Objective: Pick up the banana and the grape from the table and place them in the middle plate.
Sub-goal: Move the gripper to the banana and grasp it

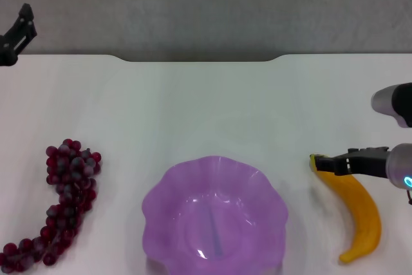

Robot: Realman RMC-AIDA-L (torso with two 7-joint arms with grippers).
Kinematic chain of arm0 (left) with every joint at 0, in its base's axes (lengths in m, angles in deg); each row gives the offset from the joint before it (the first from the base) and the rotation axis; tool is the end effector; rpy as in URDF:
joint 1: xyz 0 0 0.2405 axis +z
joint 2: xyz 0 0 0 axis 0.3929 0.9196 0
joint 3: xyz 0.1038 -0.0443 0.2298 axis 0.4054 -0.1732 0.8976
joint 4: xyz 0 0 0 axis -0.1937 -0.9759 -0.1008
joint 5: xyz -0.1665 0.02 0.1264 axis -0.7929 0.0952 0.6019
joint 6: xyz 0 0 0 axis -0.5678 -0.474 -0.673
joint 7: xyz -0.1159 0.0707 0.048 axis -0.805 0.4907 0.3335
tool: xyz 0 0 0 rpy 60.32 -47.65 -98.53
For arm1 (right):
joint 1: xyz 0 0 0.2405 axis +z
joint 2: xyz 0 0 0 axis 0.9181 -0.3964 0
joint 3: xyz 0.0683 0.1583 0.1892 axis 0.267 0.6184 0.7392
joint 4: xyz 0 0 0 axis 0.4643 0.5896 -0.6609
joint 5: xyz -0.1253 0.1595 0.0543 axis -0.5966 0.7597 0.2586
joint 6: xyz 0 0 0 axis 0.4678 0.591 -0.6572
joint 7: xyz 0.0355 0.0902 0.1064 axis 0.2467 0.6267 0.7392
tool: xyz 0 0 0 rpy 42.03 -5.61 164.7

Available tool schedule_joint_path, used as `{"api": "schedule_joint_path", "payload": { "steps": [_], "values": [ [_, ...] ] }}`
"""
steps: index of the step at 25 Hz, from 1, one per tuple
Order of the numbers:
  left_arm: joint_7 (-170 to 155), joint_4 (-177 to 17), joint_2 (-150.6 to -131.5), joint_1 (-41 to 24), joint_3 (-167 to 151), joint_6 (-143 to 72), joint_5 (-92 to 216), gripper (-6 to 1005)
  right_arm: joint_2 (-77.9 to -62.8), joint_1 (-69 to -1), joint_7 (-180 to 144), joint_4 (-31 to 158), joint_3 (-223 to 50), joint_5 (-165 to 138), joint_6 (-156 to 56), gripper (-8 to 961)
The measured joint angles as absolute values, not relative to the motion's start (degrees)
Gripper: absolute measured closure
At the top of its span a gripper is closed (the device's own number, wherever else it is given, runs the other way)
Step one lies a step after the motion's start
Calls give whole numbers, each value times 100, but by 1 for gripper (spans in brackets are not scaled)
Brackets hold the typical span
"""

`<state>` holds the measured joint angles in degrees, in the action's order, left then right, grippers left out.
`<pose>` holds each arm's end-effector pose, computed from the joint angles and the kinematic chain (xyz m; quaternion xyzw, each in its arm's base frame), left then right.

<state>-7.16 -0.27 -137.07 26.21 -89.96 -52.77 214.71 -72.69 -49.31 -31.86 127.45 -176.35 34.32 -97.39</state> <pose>-0.2465 0.3270 0.0854 -0.6982 -0.1647 -0.2837 0.6363 0.2755 0.3590 -0.0260 -0.8036 0.4546 -0.0088 0.3841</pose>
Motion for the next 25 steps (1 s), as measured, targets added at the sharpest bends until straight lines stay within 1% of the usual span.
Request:
{"api": "schedule_joint_path", "payload": {
  "steps": [12,25],
  "values": [
    [-642,-9,-13709,2601,-8995,-5190,21471,125,-7257,-4732,-3064,12271,-17562,3415,-9880,167],
    [-638,7,-13716,2592,-8994,-5174,21471,125,-7269,-4077,-3047,11150,-17602,3439,-9886,166]
  ]
}}
